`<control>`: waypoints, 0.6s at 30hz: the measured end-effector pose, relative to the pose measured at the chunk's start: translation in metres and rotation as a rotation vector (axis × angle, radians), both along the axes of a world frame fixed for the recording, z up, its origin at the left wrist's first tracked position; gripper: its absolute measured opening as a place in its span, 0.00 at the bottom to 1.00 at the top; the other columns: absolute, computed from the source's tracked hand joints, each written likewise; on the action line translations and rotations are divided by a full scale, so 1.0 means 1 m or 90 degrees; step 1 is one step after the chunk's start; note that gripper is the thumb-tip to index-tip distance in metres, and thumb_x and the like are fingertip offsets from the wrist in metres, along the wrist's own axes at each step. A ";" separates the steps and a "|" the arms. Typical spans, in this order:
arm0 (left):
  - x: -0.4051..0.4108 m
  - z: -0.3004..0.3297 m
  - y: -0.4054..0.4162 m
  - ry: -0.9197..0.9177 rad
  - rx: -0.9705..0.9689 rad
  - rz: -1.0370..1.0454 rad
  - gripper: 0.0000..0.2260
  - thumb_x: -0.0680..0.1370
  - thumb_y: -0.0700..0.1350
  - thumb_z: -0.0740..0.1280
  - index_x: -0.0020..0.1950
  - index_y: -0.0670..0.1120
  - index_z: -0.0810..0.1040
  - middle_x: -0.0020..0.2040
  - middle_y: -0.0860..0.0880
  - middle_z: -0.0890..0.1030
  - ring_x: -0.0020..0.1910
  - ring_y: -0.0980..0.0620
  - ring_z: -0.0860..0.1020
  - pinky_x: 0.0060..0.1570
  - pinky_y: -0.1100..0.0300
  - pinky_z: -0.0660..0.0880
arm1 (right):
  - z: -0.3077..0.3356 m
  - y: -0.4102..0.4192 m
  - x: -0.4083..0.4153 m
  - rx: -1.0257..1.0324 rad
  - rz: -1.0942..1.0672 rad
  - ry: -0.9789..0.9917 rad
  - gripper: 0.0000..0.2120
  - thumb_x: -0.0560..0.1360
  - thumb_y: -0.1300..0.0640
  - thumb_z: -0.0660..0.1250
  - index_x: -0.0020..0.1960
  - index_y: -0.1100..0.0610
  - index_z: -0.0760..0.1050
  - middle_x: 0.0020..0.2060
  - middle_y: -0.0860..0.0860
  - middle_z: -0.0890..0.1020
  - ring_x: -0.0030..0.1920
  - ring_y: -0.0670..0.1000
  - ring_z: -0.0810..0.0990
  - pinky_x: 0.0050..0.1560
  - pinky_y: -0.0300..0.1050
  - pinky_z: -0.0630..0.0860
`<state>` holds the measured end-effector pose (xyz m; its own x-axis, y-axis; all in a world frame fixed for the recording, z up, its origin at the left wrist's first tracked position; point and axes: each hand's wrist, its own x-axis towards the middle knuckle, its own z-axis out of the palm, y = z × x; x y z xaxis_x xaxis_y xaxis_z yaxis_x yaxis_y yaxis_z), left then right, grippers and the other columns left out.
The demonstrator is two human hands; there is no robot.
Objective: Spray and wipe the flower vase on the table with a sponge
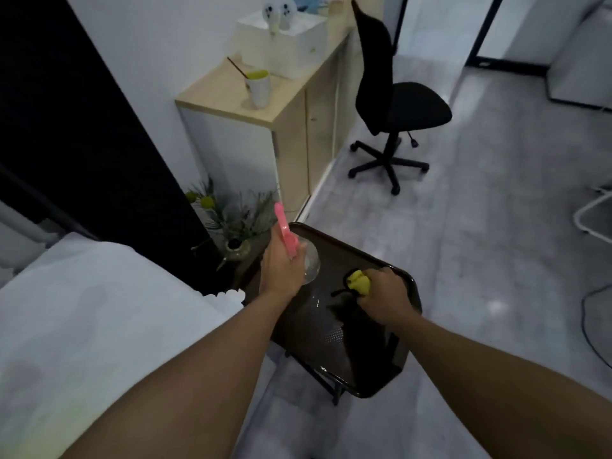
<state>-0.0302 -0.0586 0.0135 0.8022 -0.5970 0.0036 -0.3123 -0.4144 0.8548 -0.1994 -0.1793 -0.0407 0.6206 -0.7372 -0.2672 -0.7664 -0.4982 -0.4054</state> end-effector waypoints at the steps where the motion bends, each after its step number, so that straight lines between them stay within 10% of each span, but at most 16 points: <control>1: -0.002 -0.005 -0.006 0.016 0.006 0.002 0.18 0.80 0.46 0.65 0.69 0.46 0.68 0.50 0.49 0.78 0.51 0.46 0.79 0.52 0.52 0.74 | -0.007 -0.001 -0.004 0.012 -0.001 0.013 0.20 0.65 0.52 0.74 0.55 0.55 0.77 0.53 0.59 0.78 0.51 0.62 0.78 0.51 0.50 0.74; 11: -0.009 -0.050 -0.020 0.117 0.067 -0.012 0.22 0.79 0.45 0.69 0.70 0.47 0.66 0.56 0.54 0.73 0.53 0.52 0.73 0.53 0.56 0.69 | -0.058 0.001 -0.018 0.126 0.036 0.153 0.35 0.68 0.47 0.76 0.71 0.54 0.68 0.65 0.59 0.69 0.63 0.63 0.72 0.66 0.54 0.71; 18: -0.004 -0.052 -0.021 0.206 0.133 -0.085 0.35 0.76 0.47 0.69 0.78 0.57 0.54 0.57 0.48 0.77 0.56 0.47 0.77 0.55 0.53 0.71 | -0.047 0.002 -0.008 0.118 0.066 0.287 0.58 0.60 0.34 0.77 0.79 0.48 0.49 0.77 0.58 0.52 0.76 0.65 0.51 0.71 0.68 0.60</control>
<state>-0.0337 -0.0800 -0.0384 0.6578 -0.6566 -0.3689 -0.1038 -0.5642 0.8191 -0.2073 -0.1772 -0.0877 0.4812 -0.5921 -0.6464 -0.8358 -0.5322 -0.1346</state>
